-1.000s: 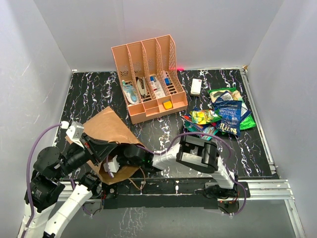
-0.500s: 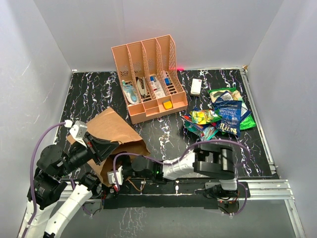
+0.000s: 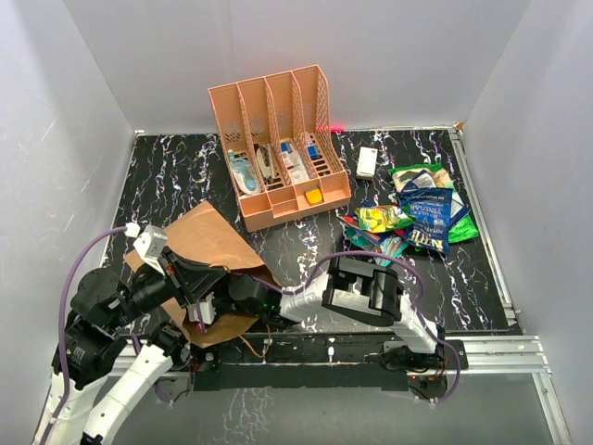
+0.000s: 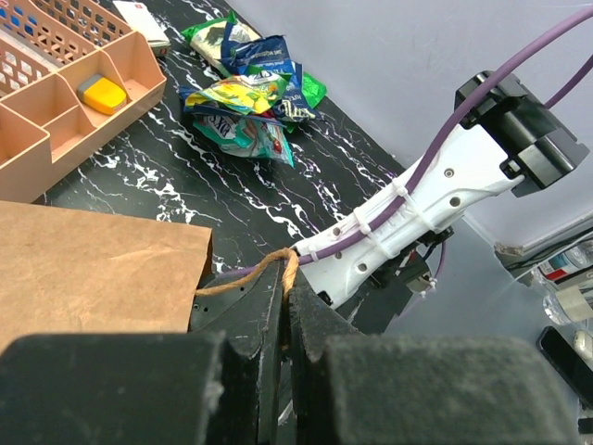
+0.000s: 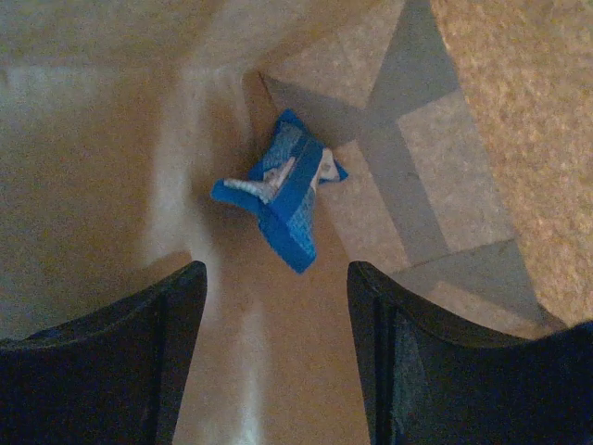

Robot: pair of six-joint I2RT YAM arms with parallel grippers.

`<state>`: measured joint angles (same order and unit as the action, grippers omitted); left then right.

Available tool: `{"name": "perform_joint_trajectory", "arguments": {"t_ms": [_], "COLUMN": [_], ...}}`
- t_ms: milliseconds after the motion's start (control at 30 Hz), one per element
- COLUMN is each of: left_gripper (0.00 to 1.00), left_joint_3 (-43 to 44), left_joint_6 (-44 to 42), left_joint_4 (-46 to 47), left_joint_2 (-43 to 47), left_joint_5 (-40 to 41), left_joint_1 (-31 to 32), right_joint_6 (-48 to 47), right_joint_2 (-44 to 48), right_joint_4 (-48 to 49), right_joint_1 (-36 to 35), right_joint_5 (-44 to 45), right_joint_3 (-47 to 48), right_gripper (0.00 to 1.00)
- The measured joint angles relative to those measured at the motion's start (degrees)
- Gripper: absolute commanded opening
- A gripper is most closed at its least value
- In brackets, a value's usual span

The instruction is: Take the snacks out of the paper bag

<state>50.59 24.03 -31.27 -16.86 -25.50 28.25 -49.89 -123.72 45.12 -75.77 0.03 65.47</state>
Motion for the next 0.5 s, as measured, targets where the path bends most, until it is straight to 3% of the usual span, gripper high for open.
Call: {"name": "perform_joint_trajectory", "arguments": {"t_ms": [400, 500], "left_gripper": [0.00, 0.00], "left_joint_3": [0.37, 0.39], "left_joint_6": [-0.46, -0.39], "left_joint_4": [0.02, 0.00], "left_joint_2": [-1.01, -1.01], "left_joint_5": [-1.81, -2.19], "left_joint_1": [0.00, -0.02], "right_joint_6": [-0.48, -0.76], "right_joint_2": [-11.61, -15.54], "right_joint_4": [1.77, 2.67], "right_joint_1": [0.79, 1.81], "right_joint_5": [-0.85, -0.55], "right_joint_3": [12.55, 18.01], "right_gripper": [0.67, 0.63]}}
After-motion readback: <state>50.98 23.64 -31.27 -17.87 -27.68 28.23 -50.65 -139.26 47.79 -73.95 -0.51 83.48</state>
